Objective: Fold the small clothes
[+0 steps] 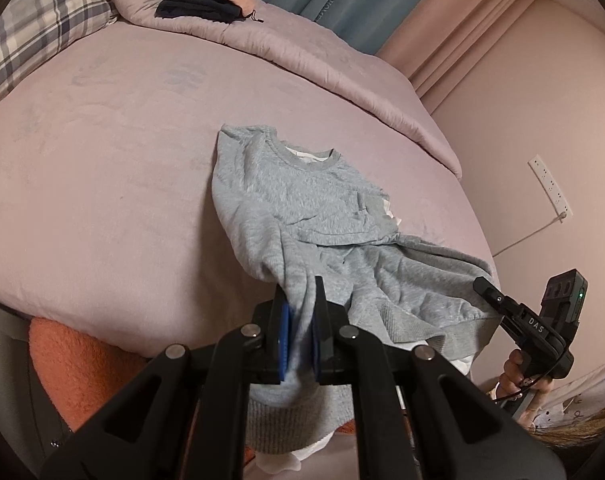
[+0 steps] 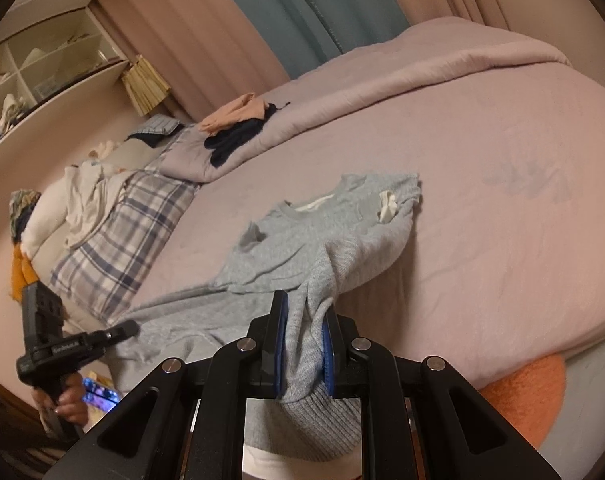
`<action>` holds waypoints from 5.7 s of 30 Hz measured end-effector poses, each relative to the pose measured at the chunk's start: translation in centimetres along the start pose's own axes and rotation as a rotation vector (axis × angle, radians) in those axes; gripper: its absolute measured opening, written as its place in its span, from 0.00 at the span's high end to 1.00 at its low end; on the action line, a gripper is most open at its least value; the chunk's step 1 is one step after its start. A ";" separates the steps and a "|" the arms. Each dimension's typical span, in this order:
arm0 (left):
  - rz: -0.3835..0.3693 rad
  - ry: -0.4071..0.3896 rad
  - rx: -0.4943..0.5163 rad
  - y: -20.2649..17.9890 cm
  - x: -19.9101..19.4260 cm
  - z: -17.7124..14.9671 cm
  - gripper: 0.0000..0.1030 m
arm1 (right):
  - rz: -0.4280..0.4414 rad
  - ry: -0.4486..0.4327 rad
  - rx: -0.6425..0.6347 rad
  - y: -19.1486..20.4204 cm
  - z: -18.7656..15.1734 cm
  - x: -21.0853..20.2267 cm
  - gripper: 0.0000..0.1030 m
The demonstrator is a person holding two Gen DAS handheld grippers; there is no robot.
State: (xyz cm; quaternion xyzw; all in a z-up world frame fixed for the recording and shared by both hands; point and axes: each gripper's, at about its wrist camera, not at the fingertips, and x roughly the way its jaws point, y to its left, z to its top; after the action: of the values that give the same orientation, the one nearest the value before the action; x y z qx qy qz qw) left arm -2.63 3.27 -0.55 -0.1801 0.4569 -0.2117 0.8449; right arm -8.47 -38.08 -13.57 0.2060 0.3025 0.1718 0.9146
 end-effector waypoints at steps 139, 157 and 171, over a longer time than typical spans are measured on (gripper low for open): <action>0.227 0.054 -0.055 4.5 10.4 4.6 0.31 | -0.354 0.064 -0.008 -4.5 3.5 8.1 0.38; 0.044 0.228 -0.235 7.6 13.0 -0.6 0.56 | -0.246 0.204 0.073 -5.3 -0.9 7.7 0.38; -0.040 0.099 -0.167 5.5 9.4 2.5 0.85 | -0.164 0.138 0.122 -5.8 0.4 6.0 0.92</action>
State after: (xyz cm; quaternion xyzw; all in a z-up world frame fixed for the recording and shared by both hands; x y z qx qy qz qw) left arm 5.13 3.27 -8.51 -0.2483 0.5103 -0.1986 0.7991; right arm -2.61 -40.52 -18.96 0.2238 0.3904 0.0915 0.8883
